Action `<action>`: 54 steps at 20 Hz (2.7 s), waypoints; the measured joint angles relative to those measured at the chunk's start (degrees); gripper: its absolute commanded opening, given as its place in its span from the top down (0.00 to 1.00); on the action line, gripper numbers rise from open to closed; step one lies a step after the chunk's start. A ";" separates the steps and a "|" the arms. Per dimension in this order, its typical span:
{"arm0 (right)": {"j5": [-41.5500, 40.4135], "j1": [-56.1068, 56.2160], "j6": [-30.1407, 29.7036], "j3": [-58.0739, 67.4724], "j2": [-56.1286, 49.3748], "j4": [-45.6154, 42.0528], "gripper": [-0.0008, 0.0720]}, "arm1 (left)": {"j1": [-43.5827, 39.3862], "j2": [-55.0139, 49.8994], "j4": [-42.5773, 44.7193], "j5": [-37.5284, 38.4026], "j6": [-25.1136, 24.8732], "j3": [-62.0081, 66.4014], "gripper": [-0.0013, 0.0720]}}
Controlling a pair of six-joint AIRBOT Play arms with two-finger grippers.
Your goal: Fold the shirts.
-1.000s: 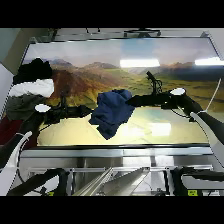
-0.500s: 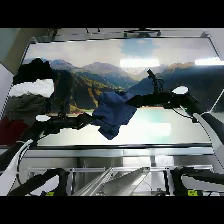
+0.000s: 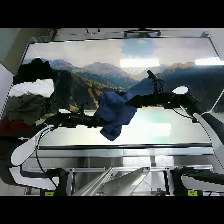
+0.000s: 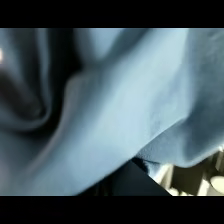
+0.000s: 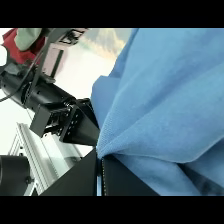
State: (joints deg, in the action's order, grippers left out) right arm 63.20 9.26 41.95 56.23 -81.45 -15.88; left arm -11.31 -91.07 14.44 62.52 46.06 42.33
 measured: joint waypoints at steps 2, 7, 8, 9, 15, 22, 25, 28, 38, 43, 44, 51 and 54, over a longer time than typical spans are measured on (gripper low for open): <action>0.20 -0.68 0.00 0.04 0.50 -0.02 0.96 | 0.31 0.04 -0.17 3.76 0.07 1.66 0.98; 4.68 -6.64 1.75 2.29 6.62 1.51 0.96 | 5.88 11.26 -0.55 12.79 4.42 6.49 0.98; 6.12 -7.96 2.01 3.21 8.72 2.64 0.96 | 7.32 14.58 -0.55 14.34 6.05 8.57 0.98; 7.61 -9.05 2.51 4.28 11.21 4.15 0.96 | 8.48 17.66 -0.57 15.58 7.65 10.95 0.98; 10.56 -10.58 3.45 10.05 29.33 12.87 0.96 | 10.16 33.92 -0.44 19.32 17.33 30.38 0.95; 4.74 -7.78 10.69 10.71 37.46 -2.25 0.96 | 5.49 43.58 15.23 14.05 26.45 31.15 0.95; 4.09 -3.67 13.18 8.11 30.86 -8.15 0.96 | 1.05 41.55 18.88 8.96 27.04 22.38 0.95; 3.72 -0.22 14.01 6.29 19.91 -11.65 0.93 | -2.14 34.67 21.44 3.30 25.73 14.23 0.95; 7.48 -7.17 14.21 9.46 -0.66 -14.40 0.46 | 3.48 8.39 23.52 6.80 18.75 16.68 0.02; 10.62 -8.70 12.74 -0.39 5.25 -20.24 0.41 | 5.46 5.73 23.54 12.17 17.42 12.17 0.02; 9.49 -7.52 11.47 -3.21 5.92 -20.79 0.25 | 4.90 6.08 23.56 12.31 17.25 9.66 0.02; -6.95 3.93 3.43 -9.86 2.56 -22.12 0.21 | 0.59 10.47 23.54 6.47 16.39 -4.02 0.02; -10.19 7.56 2.45 -9.05 1.07 -22.03 0.70 | 0.74 11.47 22.25 1.81 16.48 -6.32 0.04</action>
State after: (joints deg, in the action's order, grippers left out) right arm 53.01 16.82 44.40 47.18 -80.38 -37.91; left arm -10.57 -79.59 36.69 64.34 62.54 36.01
